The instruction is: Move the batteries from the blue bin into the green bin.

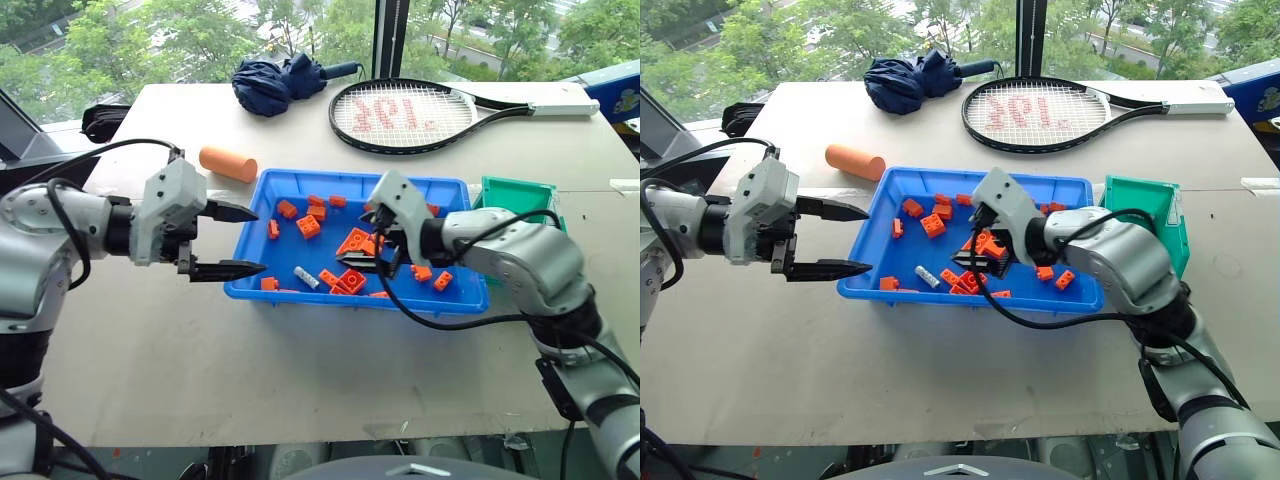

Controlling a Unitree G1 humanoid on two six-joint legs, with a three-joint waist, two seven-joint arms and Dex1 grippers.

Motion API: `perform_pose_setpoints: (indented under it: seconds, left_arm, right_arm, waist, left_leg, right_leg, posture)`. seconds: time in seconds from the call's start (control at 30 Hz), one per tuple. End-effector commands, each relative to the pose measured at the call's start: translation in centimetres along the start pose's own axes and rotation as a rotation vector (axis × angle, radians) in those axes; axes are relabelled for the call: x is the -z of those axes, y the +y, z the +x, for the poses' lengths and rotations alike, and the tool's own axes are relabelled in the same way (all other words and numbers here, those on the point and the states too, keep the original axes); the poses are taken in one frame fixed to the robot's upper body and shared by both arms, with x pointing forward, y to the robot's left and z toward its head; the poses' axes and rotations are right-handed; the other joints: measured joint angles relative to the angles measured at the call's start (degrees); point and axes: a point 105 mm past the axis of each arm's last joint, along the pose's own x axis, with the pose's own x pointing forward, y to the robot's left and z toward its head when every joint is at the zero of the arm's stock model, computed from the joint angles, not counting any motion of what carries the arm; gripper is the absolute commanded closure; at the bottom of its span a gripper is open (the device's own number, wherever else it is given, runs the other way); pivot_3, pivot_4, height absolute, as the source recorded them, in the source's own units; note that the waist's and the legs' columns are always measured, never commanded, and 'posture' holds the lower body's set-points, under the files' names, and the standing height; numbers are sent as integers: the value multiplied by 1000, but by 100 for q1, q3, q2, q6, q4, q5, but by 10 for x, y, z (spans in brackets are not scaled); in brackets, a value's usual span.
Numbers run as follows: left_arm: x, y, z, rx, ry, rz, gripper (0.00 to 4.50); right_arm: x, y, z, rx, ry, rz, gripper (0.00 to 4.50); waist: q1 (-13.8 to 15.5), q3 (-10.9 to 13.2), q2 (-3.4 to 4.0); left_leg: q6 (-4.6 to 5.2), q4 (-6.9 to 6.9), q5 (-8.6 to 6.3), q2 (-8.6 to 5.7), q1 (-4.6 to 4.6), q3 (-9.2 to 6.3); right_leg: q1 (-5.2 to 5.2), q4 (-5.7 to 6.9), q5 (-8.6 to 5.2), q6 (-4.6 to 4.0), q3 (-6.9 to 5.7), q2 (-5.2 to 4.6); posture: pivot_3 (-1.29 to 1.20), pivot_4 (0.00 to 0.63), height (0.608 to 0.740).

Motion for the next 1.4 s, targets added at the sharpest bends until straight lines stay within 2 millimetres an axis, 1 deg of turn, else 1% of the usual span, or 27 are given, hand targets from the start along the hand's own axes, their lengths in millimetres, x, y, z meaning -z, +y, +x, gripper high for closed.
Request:
perform_pose_setpoints:
  seconds: [0.03, 0.1, 0.2, 0.27, 0.43, 0.53, 0.57, 0.6, 0.7, 0.73, 0.77, 0.83, 0.87, 0.93, 1.07, 1.17, 1.23, 1.3, 1.4]
  left_arm:
    - [-8, -4, -17, -46, 26, 42, 0]
    - [-4, -5, -22, -62, 54, 34, 0]
    - [2, -10, -29, -75, 89, 13, 0]
    - [4, -12, -33, -80, 106, 6, 0]
    - [6, -16, -36, -82, 118, 0, 0]
    - [5, -17, -36, -83, 117, 3, 0]
    - [5, -16, -36, -84, 117, 4, 0]
    - [5, -16, -36, -83, 116, 5, 0]
    - [5, -16, -36, -82, 115, 9, 0]
    - [5, -15, -36, -83, 113, 10, 0]
    - [4, -15, -35, -83, 111, 12, 0]
    - [4, -14, -34, -80, 107, 15, 0]
    - [4, -14, -33, -77, 103, 16, 0]
    - [4, -13, -31, -71, 95, 18, 0]
    - [1, -11, -27, -63, 59, 25, 0]
    - [-7, -9, -22, -58, -4, 33, 0]
    - [-16, -8, -17, -49, -65, 43, 0]
    - [-27, -7, -10, -42, -137, 54, 0]
    - [-44, -5, 5, -14, -241, 68, 0]
  right_arm:
    - [-11, 7, 24, -80, 6, -73, 56]
    - [-10, 10, 35, -111, 34, -111, 56]
    - [-11, 18, 51, -166, 52, -118, 56]
    - [-6, 22, 59, -186, 80, -141, 56]
    - [3, 26, 72, -210, 127, -194, 56]
    - [10, 24, 78, -205, 152, -213, 56]
    - [12, 24, 78, -202, 159, -221, 596]
    - [15, 22, 79, -198, 170, -233, 795]
    - [19, 18, 79, -186, 186, -259, 2341]
    - [18, 16, 79, -180, 182, -265, 2696]
    - [18, 15, 79, -176, 179, -269, 3241]
    - [15, 11, 79, -152, 160, -272, 4101]
    - [13, 10, 78, -143, 152, -271, 4463]
    - [7, 7, 75, -124, 123, -259, 4463]
    - [-19, -3, 59, -73, -2, -156, 4463]
    - [-34, -12, 37, -23, -87, -84, 4463]
    - [-40, -19, 17, 20, -140, -38, 4463]
    - [-41, -26, -5, 69, -183, 26, 4463]
    - [-36, -38, -44, 190, -232, 90, 4463]
  waist:
    - [-9, 0, 0]
    - [-10, 1, 1]
    - [7, 1, 1]
    - [3, 1, 1]
    - [3, 1, 2]
    - [-3, 1, 1]
    - [-6, 1, 2]
    - [-8, 1, 2]
    - [-9, 1, 2]
    - [-9, 1, 2]
    - [-6, 1, 1]
    - [-4, 1, 1]
    - [-4, 1, 1]
    - [0, 1, 1]
    - [0, 1, 2]
    - [2, 1, 2]
    - [16, 1, 0]
    - [46, 0, -1]
    - [82, 0, -1]
  left_leg:
    - [0, -1, 0, 1, -1, 0]
    - [-2, -2, 1, 2, -3, 0]
    - [-4, -4, 2, 1, -4, 1]
    - [-11, -4, 6, 1, -5, 2]
    - [-20, -6, 10, 1, -4, 2]
    - [-22, -6, 12, 0, -4, 2]
    - [-22, -6, 12, 0, -4, 3]
    - [-22, -7, 12, -1, -3, 3]
    - [-25, -9, 13, 0, -3, 2]
    - [-24, -9, 13, 0, -3, 2]
    - [-25, -9, 13, 0, -3, 3]
    - [-25, -9, 13, 0, -3, 2]
    - [-25, -9, 13, -1, -3, 2]
    - [-25, -9, 13, -1, -4, 0]
    - [-30, -9, 16, -1, -4, 1]
    - [-29, -9, 15, -1, -5, 0]
    - [-24, -10, 12, 0, -8, -1]
    - [-18, -9, 9, -1, -9, -3]
    - [-11, -8, 5, -7, -10, -2]
  right_leg:
    - [-6, 3, 0, -1, 1, 1]
    - [-9, 3, 0, -1, 0, 3]
    - [-12, 2, 0, -1, -1, 1]
    - [-11, 1, 0, -1, -1, 0]
    - [-12, 2, 0, -1, -1, 0]
    - [-12, 2, 0, -1, -1, 0]
    - [-13, 2, 0, -1, 0, 0]
    - [-13, 2, 0, -1, 0, 1]
    - [-14, 3, 0, -1, 0, 1]
    - [-14, 3, 0, -1, 0, 1]
    - [-15, 3, 0, -1, 1, 0]
    - [-14, 3, 0, -1, 1, 0]
    - [-15, 3, 0, -1, 1, 0]
    - [-14, 4, 0, -1, 0, 0]
    - [-15, 4, 0, -1, 1, -1]
    - [-16, 5, 0, -1, 1, -1]
    - [-17, 5, 0, -1, 0, -1]
    - [-16, 4, 1, -1, -2, -4]
    - [-14, 5, 1, 0, -2, -11]
  posture:
    - [0, 150, 740]
    - [0, 150, 740]
    - [0, 150, 740]
    - [0, 150, 740]
    - [0, 150, 740]
    - [0, 150, 740]
    - [0, 150, 740]
    - [0, 150, 740]
    - [0, 150, 740]
    - [0, 150, 740]
    - [0, 150, 740]
    - [0, 150, 740]
    - [0, 150, 740]
    - [0, 150, 740]
    - [0, 150, 740]
    - [0, 150, 740]
    - [0, 150, 740]
    - [0, 150, 740]
    - [0, 150, 740]
